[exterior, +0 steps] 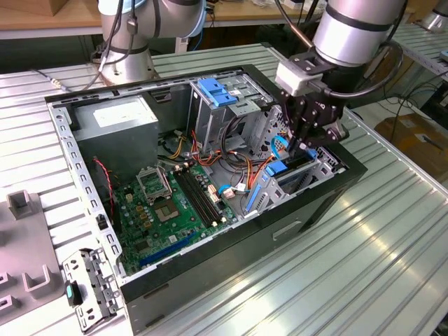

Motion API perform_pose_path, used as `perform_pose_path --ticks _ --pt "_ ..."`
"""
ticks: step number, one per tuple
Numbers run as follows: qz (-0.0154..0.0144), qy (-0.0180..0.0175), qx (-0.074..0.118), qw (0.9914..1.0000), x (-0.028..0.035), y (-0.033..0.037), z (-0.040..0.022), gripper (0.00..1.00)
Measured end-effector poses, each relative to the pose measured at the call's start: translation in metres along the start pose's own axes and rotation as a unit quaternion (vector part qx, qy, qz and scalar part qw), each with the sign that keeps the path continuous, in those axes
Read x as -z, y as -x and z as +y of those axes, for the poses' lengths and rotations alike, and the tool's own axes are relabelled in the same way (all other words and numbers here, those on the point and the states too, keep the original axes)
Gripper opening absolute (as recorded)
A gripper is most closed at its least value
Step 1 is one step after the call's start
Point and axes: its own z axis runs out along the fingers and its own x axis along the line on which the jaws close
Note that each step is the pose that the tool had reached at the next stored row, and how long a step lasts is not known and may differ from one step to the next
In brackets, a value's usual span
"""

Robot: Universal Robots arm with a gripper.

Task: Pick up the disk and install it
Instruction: 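Insert the second disk wire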

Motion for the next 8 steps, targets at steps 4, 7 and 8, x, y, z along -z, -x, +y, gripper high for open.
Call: perform_pose_path --ticks 4,7,8 --pt "-0.0009 -0.0034 0.004 0.99999 -0.0015 -0.0001 0.0002 0.16" --pt "-0.0017 -0.0036 0.004 0.99999 -0.003 0.0 0.0003 0.16" --pt "-0.002 -0.0036 0.004 0.99998 -0.0033 0.0 0.0003 0.16"
